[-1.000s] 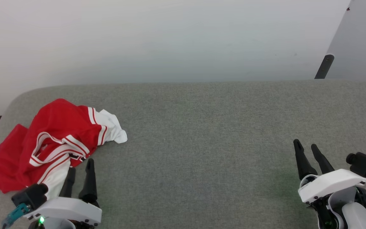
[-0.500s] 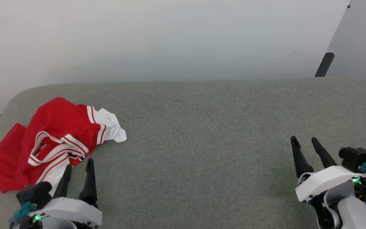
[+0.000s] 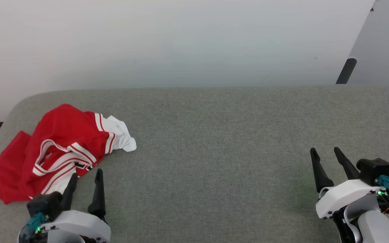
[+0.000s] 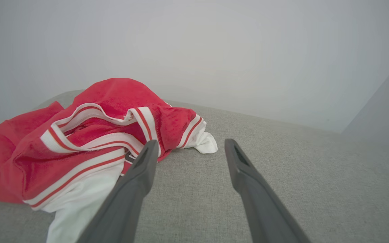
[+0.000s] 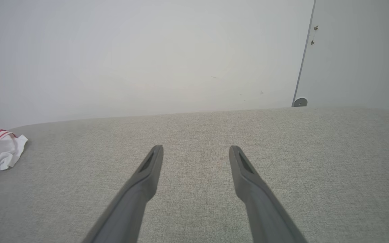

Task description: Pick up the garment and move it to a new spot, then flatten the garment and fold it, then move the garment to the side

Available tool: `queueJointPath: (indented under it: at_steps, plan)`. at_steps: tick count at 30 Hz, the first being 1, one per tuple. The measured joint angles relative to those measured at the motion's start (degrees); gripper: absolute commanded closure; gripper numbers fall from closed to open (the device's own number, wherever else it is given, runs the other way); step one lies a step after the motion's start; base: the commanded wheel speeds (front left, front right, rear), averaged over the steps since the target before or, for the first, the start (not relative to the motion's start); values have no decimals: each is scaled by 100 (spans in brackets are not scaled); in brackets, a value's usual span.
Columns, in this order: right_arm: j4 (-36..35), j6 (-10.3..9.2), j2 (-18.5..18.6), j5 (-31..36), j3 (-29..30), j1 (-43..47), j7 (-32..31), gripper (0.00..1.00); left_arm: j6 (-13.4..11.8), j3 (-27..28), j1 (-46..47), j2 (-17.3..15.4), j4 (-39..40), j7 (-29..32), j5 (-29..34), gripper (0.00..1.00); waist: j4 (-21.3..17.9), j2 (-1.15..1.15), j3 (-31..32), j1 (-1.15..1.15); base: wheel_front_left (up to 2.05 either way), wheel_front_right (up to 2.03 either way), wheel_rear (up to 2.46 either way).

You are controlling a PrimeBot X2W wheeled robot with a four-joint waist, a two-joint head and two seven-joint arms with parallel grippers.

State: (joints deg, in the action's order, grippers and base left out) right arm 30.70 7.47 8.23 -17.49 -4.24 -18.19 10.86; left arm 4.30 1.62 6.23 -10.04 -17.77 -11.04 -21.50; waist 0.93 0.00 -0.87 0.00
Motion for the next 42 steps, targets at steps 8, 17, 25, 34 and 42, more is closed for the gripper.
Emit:
queueJointPath:
  at_steps: [8,17,25,34,42]
  plan:
    - [105,0,16,406,9,-4,102,0,83,107,-3,-42,-93,-87,224,0,4,0,61,0,0,0,0]
    - [199,1,35,826,22,-42,211,0,127,167,4,-51,-129,-189,604,0,-1,0,38,0,0,0,0]
    - [326,1,-56,818,138,-111,291,0,178,158,52,-51,-216,-270,911,0,3,0,27,0,0,0,0]
    - [481,1,14,742,63,-146,378,0,209,159,91,-75,-369,-370,1209,0,2,0,-3,0,0,0,0]
    - [532,1,60,705,9,-213,409,0,235,183,115,-57,-407,-409,1248,0,21,0,20,0,0,0,0]
